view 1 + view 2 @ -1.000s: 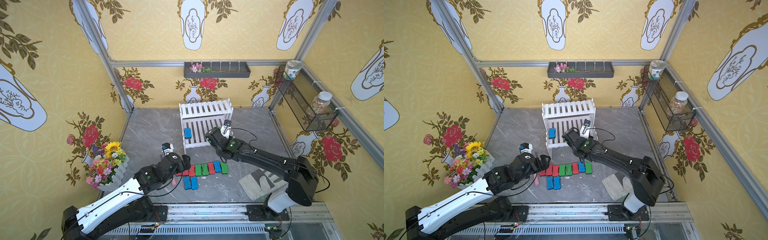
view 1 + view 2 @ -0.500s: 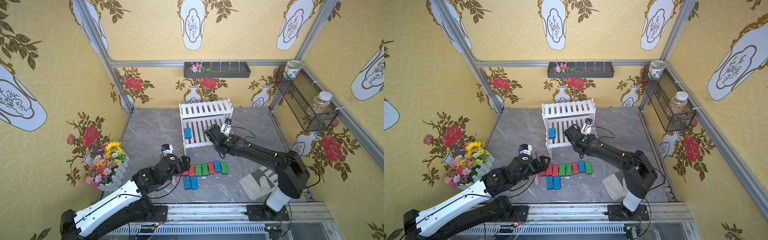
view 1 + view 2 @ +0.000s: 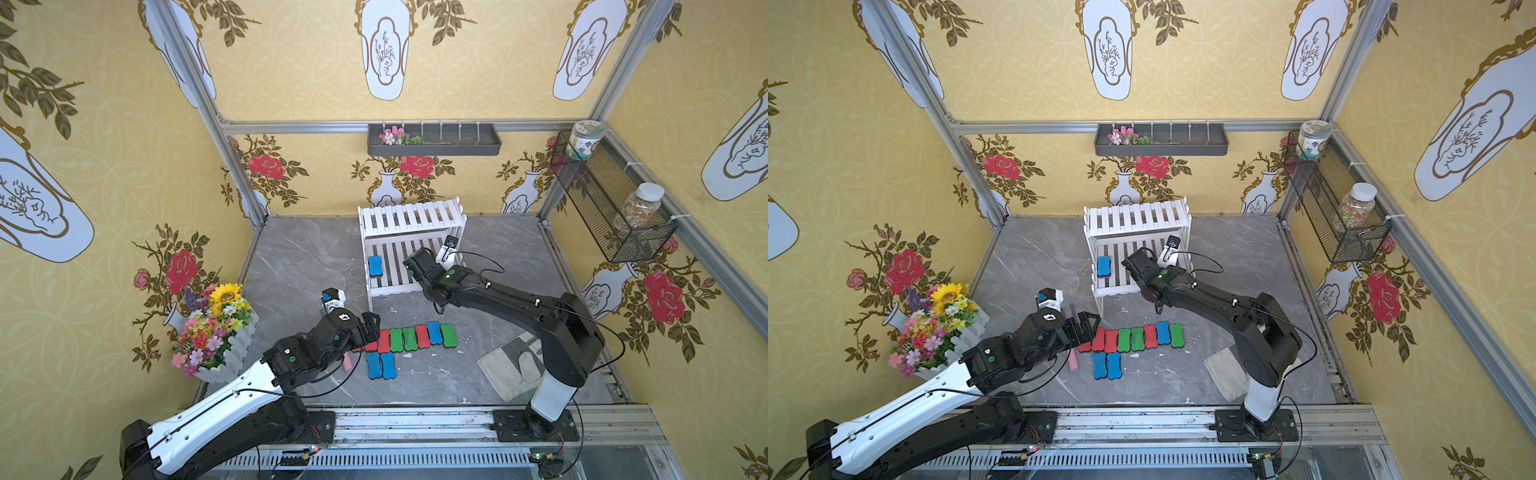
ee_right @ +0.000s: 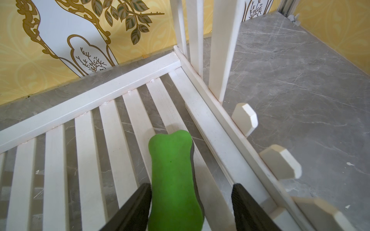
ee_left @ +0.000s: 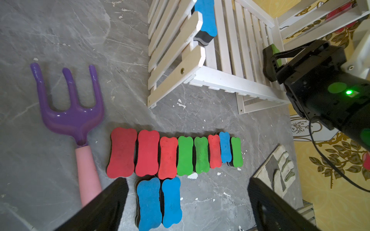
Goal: Remove the whiteboard erasers from the shelf
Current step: Pick up the whiteboard eraser from the shelf.
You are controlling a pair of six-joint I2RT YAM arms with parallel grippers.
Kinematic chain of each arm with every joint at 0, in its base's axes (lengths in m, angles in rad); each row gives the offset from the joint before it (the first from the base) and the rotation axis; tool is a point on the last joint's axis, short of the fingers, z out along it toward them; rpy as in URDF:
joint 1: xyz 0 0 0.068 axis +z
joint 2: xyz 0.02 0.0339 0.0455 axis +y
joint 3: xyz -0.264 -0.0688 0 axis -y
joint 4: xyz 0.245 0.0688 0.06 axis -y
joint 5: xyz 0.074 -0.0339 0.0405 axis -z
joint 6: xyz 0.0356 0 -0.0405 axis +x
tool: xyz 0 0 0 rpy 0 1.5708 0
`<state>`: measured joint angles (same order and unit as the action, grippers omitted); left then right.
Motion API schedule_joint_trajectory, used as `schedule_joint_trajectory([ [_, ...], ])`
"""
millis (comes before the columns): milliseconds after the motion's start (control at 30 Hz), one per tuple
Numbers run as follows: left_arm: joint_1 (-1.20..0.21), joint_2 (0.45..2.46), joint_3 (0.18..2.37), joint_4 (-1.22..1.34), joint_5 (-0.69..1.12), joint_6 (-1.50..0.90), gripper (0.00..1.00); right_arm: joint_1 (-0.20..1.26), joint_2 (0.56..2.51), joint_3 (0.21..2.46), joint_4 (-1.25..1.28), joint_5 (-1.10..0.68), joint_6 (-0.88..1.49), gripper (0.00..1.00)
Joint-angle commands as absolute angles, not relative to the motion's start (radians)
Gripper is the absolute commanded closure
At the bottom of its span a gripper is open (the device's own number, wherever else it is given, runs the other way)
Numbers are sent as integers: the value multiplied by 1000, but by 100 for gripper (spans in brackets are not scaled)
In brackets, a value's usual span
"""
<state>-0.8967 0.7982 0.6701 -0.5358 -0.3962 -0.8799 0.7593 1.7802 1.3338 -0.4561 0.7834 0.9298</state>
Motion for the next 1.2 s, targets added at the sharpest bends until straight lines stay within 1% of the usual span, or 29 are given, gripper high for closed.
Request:
schedule_joint_trajectory([
  [0, -895, 795, 665, -548, -393, -883, 1, 758, 1800, 1355, -485, 793, 944, 34],
  [333, -895, 780, 660, -567, -398, -893, 1, 756, 1851, 1400, -508, 789, 939, 48],
  [500, -896, 776, 663, -577, -381, -899, 1, 745, 1845, 1394, -487, 781, 893, 55],
  [633, -895, 762, 658, -584, -377, -907, 1, 742, 1809, 1328, -359, 750, 788, 62],
  [700, -895, 755, 661, -590, -373, -907, 1, 740, 1782, 1281, -286, 727, 741, 64],
  [933, -894, 750, 672, -614, -368, -912, 1, 729, 1659, 1143, -31, 566, 583, 68],
  [1067, -894, 742, 676, -621, -372, -918, 0, 729, 1569, 1066, 68, 441, 538, 70],
  [1167, -894, 741, 679, -633, -379, -926, 1, 734, 1501, 1018, 98, 349, 529, 70],
])
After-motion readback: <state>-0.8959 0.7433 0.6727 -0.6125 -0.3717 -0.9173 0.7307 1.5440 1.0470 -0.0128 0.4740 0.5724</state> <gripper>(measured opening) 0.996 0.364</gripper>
